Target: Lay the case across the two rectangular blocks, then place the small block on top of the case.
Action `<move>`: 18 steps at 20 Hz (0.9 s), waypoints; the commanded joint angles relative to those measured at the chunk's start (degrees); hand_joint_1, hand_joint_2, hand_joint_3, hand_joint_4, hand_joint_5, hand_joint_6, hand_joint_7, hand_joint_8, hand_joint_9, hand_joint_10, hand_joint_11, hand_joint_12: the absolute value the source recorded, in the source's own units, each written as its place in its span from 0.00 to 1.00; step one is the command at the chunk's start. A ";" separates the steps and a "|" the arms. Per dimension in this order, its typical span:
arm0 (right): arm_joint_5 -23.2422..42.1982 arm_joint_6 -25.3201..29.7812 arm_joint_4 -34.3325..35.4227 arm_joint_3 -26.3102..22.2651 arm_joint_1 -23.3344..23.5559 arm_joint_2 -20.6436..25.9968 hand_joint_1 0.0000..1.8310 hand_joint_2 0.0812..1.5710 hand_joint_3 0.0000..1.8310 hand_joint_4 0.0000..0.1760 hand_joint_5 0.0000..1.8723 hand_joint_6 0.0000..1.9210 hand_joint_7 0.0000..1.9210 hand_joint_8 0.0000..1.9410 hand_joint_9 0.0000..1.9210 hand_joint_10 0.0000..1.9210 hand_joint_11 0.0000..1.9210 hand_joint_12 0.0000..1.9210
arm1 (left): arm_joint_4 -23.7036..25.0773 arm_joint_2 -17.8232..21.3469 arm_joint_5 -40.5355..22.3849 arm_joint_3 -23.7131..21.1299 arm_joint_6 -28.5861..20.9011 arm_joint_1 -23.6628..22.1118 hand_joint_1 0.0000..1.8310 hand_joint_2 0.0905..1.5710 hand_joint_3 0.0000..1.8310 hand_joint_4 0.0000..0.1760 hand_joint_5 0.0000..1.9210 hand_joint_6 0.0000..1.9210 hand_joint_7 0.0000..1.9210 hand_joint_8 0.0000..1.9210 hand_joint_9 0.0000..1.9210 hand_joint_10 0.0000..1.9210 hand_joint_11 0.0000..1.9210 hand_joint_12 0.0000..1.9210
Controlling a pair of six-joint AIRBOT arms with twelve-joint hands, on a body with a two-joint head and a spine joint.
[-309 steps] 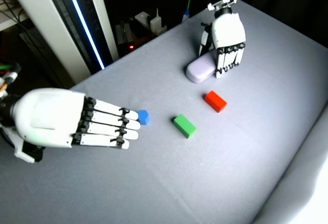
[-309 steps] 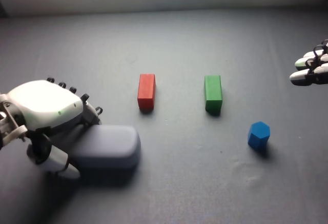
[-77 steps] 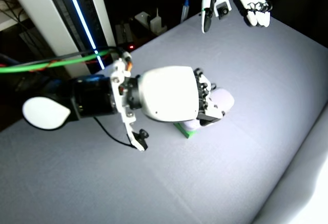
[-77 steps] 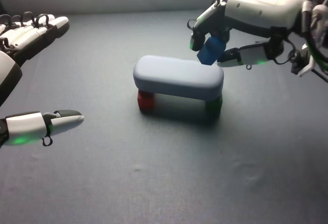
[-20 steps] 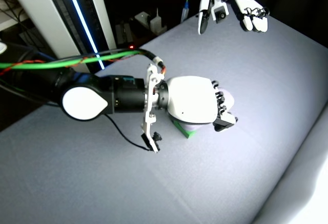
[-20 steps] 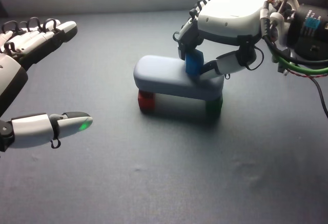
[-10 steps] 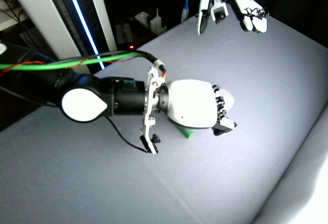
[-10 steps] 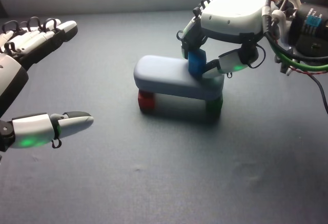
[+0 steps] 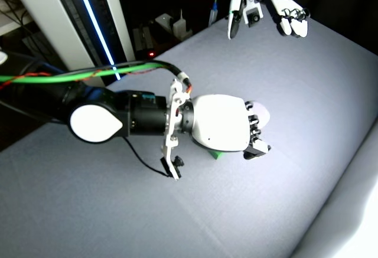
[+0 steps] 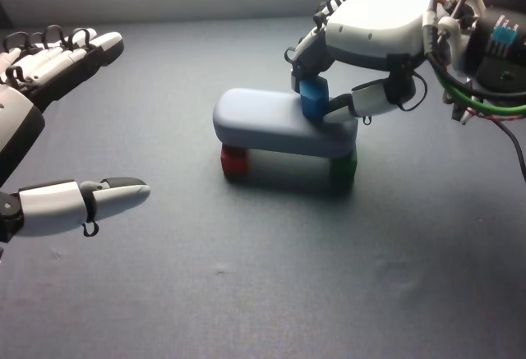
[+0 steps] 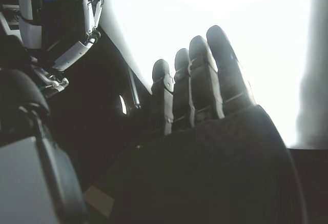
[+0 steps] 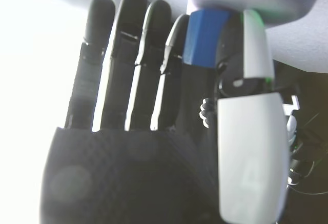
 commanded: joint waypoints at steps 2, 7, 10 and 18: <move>3.29 -0.35 0.81 0.37 -0.12 0.03 0.61 0.64 0.00 0.00 0.40 0.05 0.43 0.00 0.44 0.02 0.15 0.59 | 0.69 -0.10 -7.28 0.19 -0.37 -0.52 0.44 0.54 0.00 0.35 0.12 0.00 0.09 0.00 0.10 0.00 0.00 0.30; 3.00 -0.34 0.81 0.42 -0.13 0.04 0.56 0.63 0.00 0.01 0.34 0.00 0.36 0.00 0.38 0.00 0.06 0.63 | 0.69 -0.10 -7.38 0.19 -0.48 -0.52 0.42 0.55 0.00 0.31 0.12 0.00 0.10 0.00 0.10 0.00 0.00 0.31; 2.87 -0.34 0.82 0.41 -0.16 0.04 0.56 0.63 0.00 0.00 0.34 0.00 0.36 0.00 0.37 0.00 0.06 0.63 | 0.69 -0.11 -7.44 0.15 -0.51 -0.51 0.43 0.54 0.00 0.31 0.12 0.00 0.09 0.00 0.10 0.00 0.00 0.30; 3.71 -0.33 0.85 -0.83 -0.17 0.05 0.54 0.63 0.00 0.08 0.26 0.00 0.30 0.00 0.33 0.00 0.03 0.64 | 0.66 -0.21 -7.56 0.15 -0.62 -0.50 0.41 0.54 0.00 0.34 0.12 0.00 0.09 0.00 0.10 0.00 0.00 0.31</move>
